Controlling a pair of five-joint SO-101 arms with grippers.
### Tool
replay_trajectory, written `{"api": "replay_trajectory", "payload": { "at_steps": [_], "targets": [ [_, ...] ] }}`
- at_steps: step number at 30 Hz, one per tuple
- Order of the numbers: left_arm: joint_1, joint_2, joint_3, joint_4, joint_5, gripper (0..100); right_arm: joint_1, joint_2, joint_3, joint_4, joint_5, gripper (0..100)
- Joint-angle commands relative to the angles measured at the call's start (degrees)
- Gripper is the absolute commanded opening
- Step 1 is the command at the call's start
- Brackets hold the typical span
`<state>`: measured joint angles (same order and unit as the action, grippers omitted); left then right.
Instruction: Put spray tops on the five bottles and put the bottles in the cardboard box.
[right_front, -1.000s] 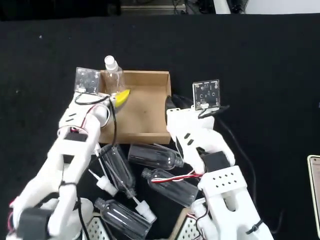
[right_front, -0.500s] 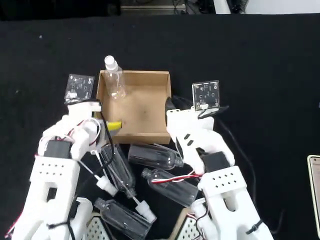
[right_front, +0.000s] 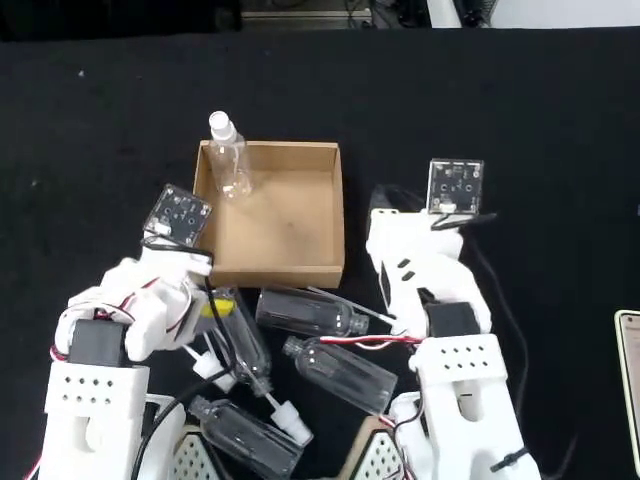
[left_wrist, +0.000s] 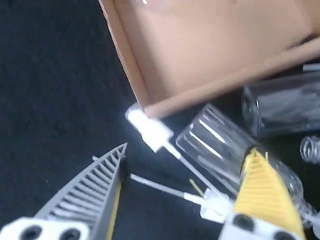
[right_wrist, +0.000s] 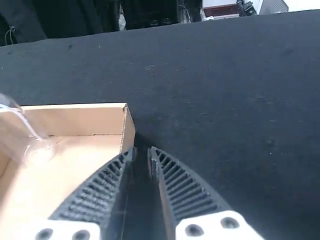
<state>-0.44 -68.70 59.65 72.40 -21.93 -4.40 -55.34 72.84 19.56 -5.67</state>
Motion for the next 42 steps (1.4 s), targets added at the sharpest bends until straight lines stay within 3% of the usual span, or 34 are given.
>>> {"api": "replay_trajectory", "payload": {
  "at_steps": [1,15,22,42],
  "targets": [
    [0.1,1.1,-1.7,1.3,3.0,33,1.1,-0.7,-2.9,-1.6,-0.5,1.1],
    [1.2,12.3,3.8,-8.8,34.3,33,1.1,-0.7,-2.8,-1.6,-0.5,1.1],
    [10.1,12.3,9.7,-12.7,34.9,33,1.1,-0.7,-2.8,-1.6,-0.5,1.1],
    [8.2,12.4,14.2,-14.8,30.4,32,1.1,-0.7,-2.8,-1.6,-0.5,1.1]
  ]
}}
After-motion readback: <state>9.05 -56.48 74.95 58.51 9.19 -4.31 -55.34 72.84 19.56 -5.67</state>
